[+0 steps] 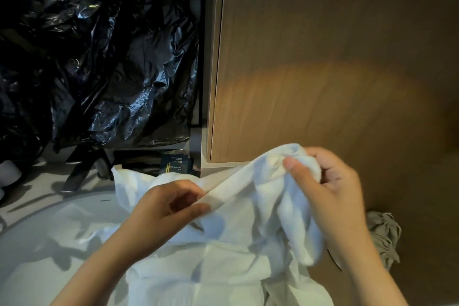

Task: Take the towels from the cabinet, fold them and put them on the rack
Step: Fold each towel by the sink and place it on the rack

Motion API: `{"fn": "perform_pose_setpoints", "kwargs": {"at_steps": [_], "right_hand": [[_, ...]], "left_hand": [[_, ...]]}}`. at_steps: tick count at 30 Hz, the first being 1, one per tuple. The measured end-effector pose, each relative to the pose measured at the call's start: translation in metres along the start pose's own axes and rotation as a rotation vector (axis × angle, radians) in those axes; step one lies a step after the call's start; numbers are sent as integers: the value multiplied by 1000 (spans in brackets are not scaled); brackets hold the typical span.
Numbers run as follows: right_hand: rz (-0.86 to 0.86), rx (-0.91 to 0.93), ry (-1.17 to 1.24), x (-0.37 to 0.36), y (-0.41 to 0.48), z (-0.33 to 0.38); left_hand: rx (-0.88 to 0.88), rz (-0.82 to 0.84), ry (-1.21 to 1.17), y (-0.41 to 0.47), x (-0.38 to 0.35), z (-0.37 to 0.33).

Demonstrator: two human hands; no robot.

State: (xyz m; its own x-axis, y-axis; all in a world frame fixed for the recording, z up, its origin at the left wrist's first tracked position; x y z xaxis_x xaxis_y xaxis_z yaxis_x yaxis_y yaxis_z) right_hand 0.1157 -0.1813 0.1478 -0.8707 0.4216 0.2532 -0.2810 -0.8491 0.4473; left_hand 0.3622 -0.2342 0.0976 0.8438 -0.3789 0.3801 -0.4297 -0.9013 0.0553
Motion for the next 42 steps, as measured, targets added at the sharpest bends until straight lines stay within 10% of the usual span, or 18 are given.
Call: {"fn": "perform_pose_setpoints", "kwargs": {"at_steps": [8,17,36,42], "right_hand": [[-50,-119,-510,10,12,-12],[451,101,-316,-29,-12,-15],[-69,91,-139,7,15,-15],[101,75,-360,10,10,-14]], "left_hand": [[-159,-332,119,10,-3,-17],[-427,-113,308,18,-6,-47],[-86,-192,236,8,8,-10],[-150,-340,260,13,10,-18]]}}
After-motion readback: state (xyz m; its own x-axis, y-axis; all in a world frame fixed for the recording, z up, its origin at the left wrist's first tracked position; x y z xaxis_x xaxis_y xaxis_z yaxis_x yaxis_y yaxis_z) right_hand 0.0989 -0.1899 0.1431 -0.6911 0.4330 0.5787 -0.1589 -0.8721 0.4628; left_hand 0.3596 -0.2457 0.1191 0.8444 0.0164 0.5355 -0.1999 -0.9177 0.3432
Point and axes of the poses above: each hand's wrist, its own y-axis towards the middle knuckle, its own x-axis out of the back of the hand, z = x × y, the point moved 1 cm from there along y, towards the middle knuckle, and after that the axes turned 2 degrees about x, right-handed, at the moved point
